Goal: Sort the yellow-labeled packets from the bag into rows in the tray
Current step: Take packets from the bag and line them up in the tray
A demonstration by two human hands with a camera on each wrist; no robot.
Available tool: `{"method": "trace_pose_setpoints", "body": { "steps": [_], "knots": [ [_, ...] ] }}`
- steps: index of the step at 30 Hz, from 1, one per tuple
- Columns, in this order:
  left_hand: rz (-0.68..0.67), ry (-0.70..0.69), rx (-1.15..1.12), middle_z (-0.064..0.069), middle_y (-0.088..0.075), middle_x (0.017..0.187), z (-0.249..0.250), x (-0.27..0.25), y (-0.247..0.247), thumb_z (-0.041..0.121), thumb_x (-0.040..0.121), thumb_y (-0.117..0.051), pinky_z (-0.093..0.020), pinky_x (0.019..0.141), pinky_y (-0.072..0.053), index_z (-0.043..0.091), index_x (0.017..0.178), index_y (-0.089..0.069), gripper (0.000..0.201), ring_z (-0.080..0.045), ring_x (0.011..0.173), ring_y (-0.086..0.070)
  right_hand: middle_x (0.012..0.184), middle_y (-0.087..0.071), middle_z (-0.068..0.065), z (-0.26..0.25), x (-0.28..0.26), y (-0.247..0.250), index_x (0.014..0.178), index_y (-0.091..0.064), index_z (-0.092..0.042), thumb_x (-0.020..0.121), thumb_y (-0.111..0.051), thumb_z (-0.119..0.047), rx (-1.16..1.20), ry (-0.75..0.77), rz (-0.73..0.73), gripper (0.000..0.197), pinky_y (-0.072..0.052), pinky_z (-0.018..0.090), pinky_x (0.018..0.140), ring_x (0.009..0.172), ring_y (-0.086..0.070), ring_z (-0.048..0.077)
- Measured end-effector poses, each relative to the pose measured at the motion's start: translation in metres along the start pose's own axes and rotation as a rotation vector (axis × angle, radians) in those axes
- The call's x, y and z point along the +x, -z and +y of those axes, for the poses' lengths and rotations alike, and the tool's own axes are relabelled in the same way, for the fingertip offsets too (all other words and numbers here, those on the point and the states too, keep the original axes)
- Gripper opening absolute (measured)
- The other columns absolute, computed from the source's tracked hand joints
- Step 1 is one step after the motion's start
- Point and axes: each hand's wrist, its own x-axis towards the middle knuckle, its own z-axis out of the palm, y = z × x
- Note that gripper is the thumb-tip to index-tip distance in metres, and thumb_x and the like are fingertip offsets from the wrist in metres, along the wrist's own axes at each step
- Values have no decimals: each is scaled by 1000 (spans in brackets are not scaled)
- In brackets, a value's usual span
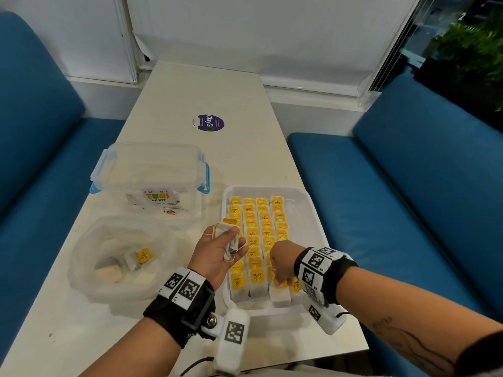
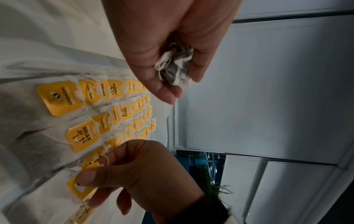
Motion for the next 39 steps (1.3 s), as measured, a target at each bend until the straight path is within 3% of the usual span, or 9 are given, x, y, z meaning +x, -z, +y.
{"method": "trace_pose_setpoints", "body": {
  "steps": [3, 6, 10, 14, 21, 25, 31, 33, 39],
  "knots": [
    [-11, 28, -3, -11, -58, 87, -1, 0, -2, 8, 91, -54, -30, 61, -59, 11, 93, -53, 3, -21, 74, -60, 115, -66, 14, -1, -8, 8, 94, -64, -3, 87, -65, -19, -20, -8, 52, 17, -51, 27, 74, 104, -64, 24],
    [-34, 65, 18, -10, -59, 90, -2, 2, -4, 16, 94, -51, -30, 61, -58, 12, 96, -53, 5, -20, 73, -61, 108, -70, 9, 6, -18, 26, 110, -64, 0, 89, -62, -16, 94, -33, 156, 27, -53, 30, 87, 86, -66, 19],
    [-85, 95, 71, -8, -63, 85, -3, 1, -8, 28, 97, -44, -26, 54, -56, 11, 96, -56, 21, -17, 65, -63, 61, -59, -7, 19, -40, 51, 95, -68, -6, 88, -62, -10, 462, 68, 460, 10, -47, 18, 56, 50, -55, 6],
    [-151, 130, 118, -5, -66, 85, -2, -1, -14, 31, 98, -41, -22, 52, -54, 12, 97, -56, 25, -13, 59, -66, 45, -55, -12, 13, -51, 52, 89, -66, -15, 87, -64, -11, 769, 234, 635, 6, -45, 16, 56, 41, -53, -2],
    [-274, 115, 206, -1, -68, 76, -1, -7, -19, 22, 97, -46, -20, 50, -51, 20, 102, -56, 12, -11, 59, -66, 66, -58, -2, 3, -41, 37, 82, -57, -15, 94, -53, -32, 956, 219, 500, 21, -36, 16, 38, 47, -54, 4],
    [-258, 69, 234, -3, -62, 75, -2, -6, -17, 15, 95, -48, -19, 46, -50, 21, 97, -53, 8, -8, 55, -63, 72, -61, 3, 9, -43, 36, 76, -57, -12, 94, -55, -22, 1382, 256, 280, 21, -37, 18, 39, 57, -58, 12],
    [-315, -32, 289, 0, -52, 73, -3, -6, -14, 9, 94, -49, -19, 51, -46, 23, 99, -57, 16, -5, 56, -52, 69, -64, 8, 3, -42, 39, 86, -63, -6, 86, -64, -6, 1366, 298, 153, 1, -40, 17, 41, 58, -61, 10],
    [-311, -52, 305, 2, -52, 75, -2, -6, -12, 10, 92, -53, -19, 51, -45, 25, 112, -59, 26, -6, 58, -51, 69, -63, 3, 1, -41, 39, 99, -64, -7, 84, -66, -4, 1363, 317, 151, 15, -39, 17, 40, 59, -60, 10],
    [-228, -68, 327, 4, -54, 73, -1, -3, -14, 14, 91, -56, -20, 52, -41, 32, 110, -58, 26, -9, 61, -48, 63, -61, 2, -7, -44, 39, 74, -59, -14, 80, -71, -8, 1146, 272, 445, 15, -37, 19, 40, 53, -58, 8]
  ]
}}
